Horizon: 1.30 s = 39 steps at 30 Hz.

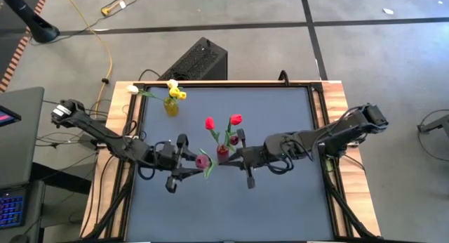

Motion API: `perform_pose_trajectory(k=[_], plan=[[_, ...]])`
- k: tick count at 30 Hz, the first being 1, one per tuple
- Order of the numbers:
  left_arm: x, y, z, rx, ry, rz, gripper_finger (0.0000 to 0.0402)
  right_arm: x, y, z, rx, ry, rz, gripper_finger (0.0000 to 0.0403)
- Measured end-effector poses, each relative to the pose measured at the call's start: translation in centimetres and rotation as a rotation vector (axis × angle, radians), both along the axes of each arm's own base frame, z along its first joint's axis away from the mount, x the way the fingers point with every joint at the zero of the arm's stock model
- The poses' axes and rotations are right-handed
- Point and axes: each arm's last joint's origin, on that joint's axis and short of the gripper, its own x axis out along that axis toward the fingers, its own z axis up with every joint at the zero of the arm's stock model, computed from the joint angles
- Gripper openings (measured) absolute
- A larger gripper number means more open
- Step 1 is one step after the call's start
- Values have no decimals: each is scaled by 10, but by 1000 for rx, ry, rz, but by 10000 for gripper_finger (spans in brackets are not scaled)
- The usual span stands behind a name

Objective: Sort flowers into vase by color
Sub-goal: Put the red flower into the red vase

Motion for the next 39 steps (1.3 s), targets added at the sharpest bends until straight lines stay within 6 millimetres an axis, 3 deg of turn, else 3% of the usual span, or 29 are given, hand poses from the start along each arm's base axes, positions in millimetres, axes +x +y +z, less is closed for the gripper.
perform_pose_trajectory(k=[7,14,21,39], plan=[[-1,2,15,22,-113,56,160,1,-6,-3,-8,27,-18,15],[7,6,27,52,-60,140,160,3,-10,-3,-9,27,-31,15],[28,1,20,65,-13,78,160,3,-12,-3,-10,31,-38,15],[38,15,20,22,-25,74,160,5,-19,-4,-10,35,-57,16]])
